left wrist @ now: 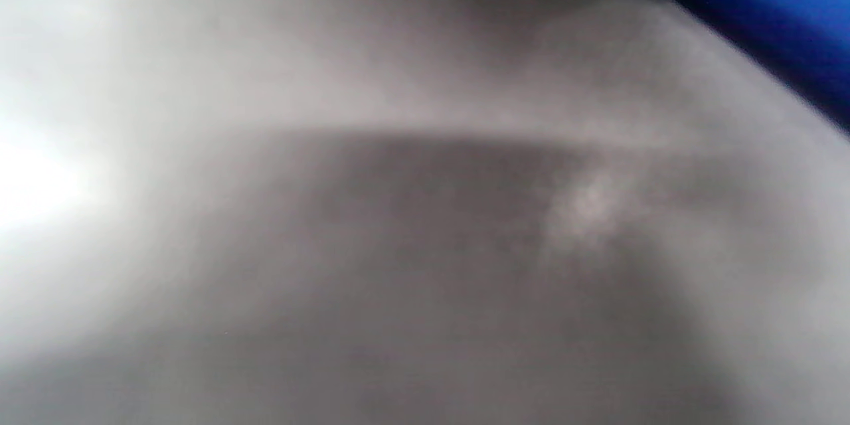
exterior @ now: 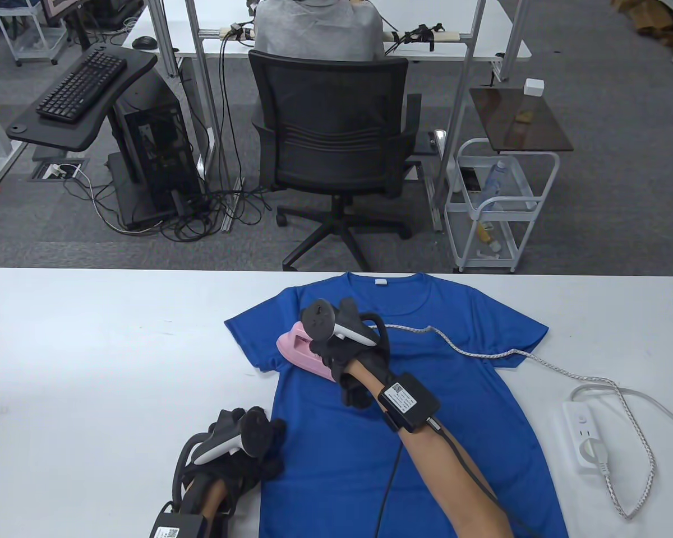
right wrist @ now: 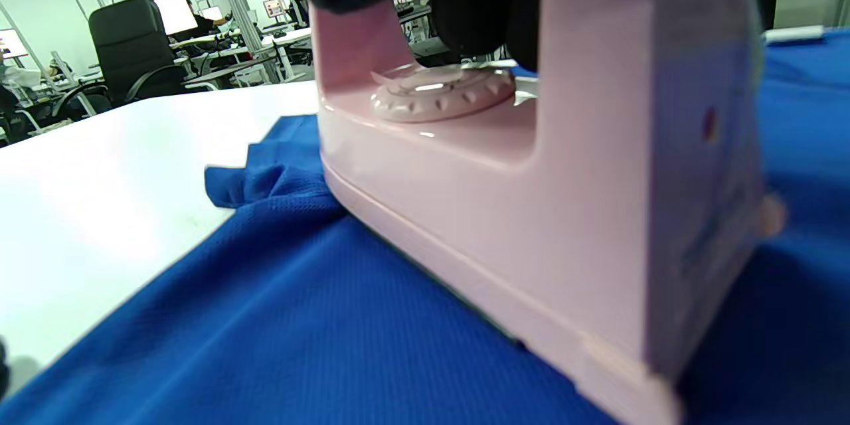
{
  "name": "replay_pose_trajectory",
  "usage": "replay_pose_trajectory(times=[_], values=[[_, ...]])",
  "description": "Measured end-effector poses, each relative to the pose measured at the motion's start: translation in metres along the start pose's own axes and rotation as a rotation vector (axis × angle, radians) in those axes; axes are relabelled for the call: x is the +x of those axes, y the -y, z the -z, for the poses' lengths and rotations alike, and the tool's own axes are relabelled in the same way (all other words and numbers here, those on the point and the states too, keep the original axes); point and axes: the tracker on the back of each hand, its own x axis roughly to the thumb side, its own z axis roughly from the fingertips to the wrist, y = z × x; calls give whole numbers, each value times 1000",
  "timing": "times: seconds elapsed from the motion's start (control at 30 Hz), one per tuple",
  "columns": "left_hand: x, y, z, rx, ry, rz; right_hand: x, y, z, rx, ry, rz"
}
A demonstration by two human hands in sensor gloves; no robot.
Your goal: Iron t-shirt with electric iron on table
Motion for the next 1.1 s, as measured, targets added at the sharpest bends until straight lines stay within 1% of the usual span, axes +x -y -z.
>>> replay_pose_trajectory(times=[0.03,0.13,0.27,0.37,0.43,0.53,0.63,0.77,0.83,0.93,1.03,1.1], values=[[0,0,0,0,0,0,-1,1,0,-17,-3,-4],[0,0,0,0,0,0,-5,5,1,71,3,26],[0,0,0,-2,0,0,-8,11,9,64,-23,-8],[0,0,0,-1,0,1,-17,15,21,14,-75,-4],[0,0,0,-2,0,0,-26,17,30,-41,-127,0],[0,0,0,-4,0,-2,-37,18,40,-88,-205,-18],[0,0,0,-5,0,-2,-50,19,46,-149,-287,-60],[0,-1,0,-6,0,-2,-69,22,52,-201,-394,-42],[0,-1,1,-7,-1,-2,-70,22,53,-202,-381,-2],[0,-1,1,-8,0,-2,-66,21,52,-182,-331,-20],[0,-1,1,-9,-1,-1,-58,19,50,-110,-200,63],[0,-1,1,-8,-1,-3,-53,19,48,-63,-158,67]])
